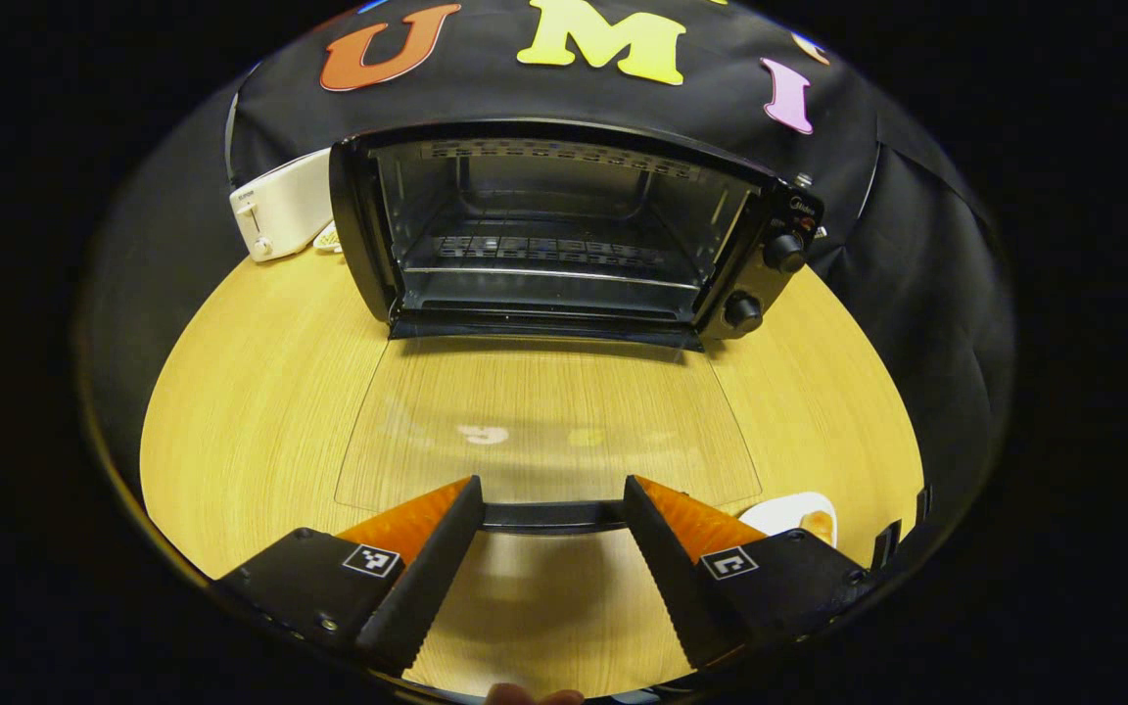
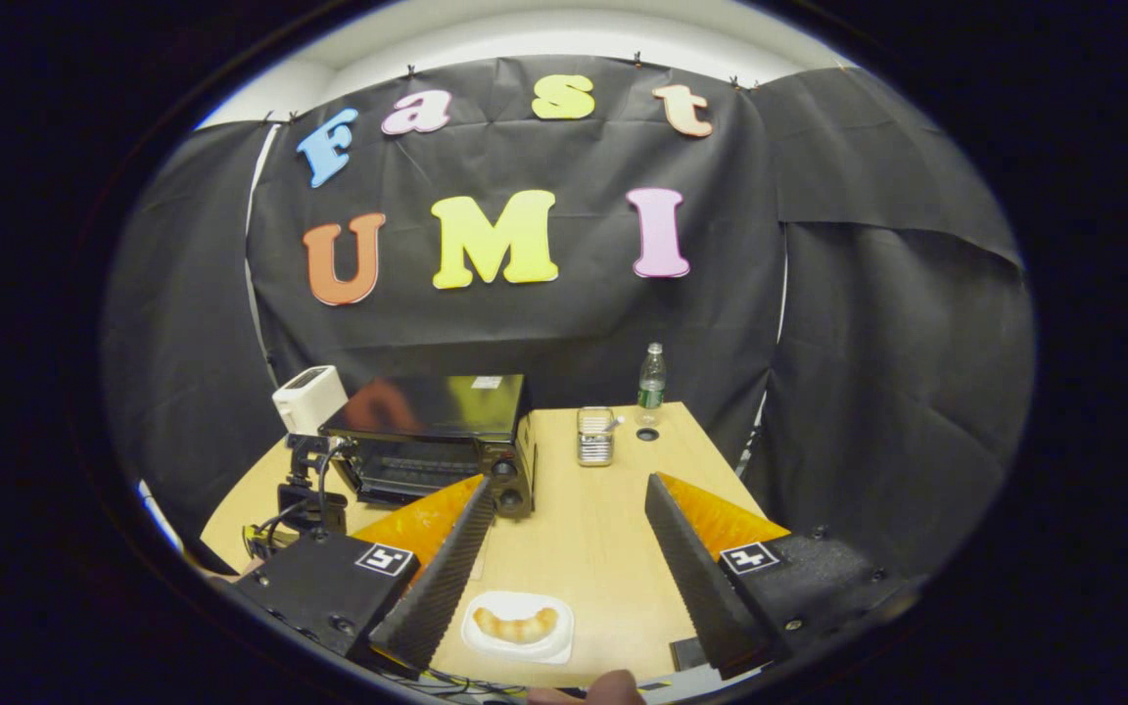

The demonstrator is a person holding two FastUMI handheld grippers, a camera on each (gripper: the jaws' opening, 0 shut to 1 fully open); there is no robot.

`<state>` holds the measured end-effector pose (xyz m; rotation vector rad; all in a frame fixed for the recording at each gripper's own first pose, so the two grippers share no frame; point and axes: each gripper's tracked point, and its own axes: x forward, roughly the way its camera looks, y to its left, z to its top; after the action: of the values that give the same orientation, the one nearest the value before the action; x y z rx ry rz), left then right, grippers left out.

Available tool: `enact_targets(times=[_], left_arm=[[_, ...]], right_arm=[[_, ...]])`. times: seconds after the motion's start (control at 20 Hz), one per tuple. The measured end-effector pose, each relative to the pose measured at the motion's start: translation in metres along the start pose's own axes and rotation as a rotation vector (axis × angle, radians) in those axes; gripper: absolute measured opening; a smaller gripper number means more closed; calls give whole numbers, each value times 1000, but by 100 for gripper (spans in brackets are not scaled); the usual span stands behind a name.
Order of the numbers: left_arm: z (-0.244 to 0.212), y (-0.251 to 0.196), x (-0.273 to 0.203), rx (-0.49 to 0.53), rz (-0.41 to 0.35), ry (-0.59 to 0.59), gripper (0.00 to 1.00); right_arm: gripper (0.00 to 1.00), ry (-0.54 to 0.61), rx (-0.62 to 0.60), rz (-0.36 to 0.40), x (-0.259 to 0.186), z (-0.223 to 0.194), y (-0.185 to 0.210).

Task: Open the electric oven with the left hand, put the food in, and close the electric oven.

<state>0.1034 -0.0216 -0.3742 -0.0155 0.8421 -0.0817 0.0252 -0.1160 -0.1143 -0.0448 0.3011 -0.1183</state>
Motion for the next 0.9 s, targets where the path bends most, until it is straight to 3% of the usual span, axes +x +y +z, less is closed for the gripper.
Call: enact_targets(times=[0.2, 0.6, 0.9], left_arm=[[-6, 1, 4, -19, 2, -3, 96], [7, 1, -5, 45, -18, -88, 94], [24, 3, -58, 45, -39, -224, 93]], right_arm=[[97, 9, -2, -5, -10, -6, 0], [97, 15, 13, -15, -28, -13, 7], [97, 30, 32, -23, -45, -31, 25]])
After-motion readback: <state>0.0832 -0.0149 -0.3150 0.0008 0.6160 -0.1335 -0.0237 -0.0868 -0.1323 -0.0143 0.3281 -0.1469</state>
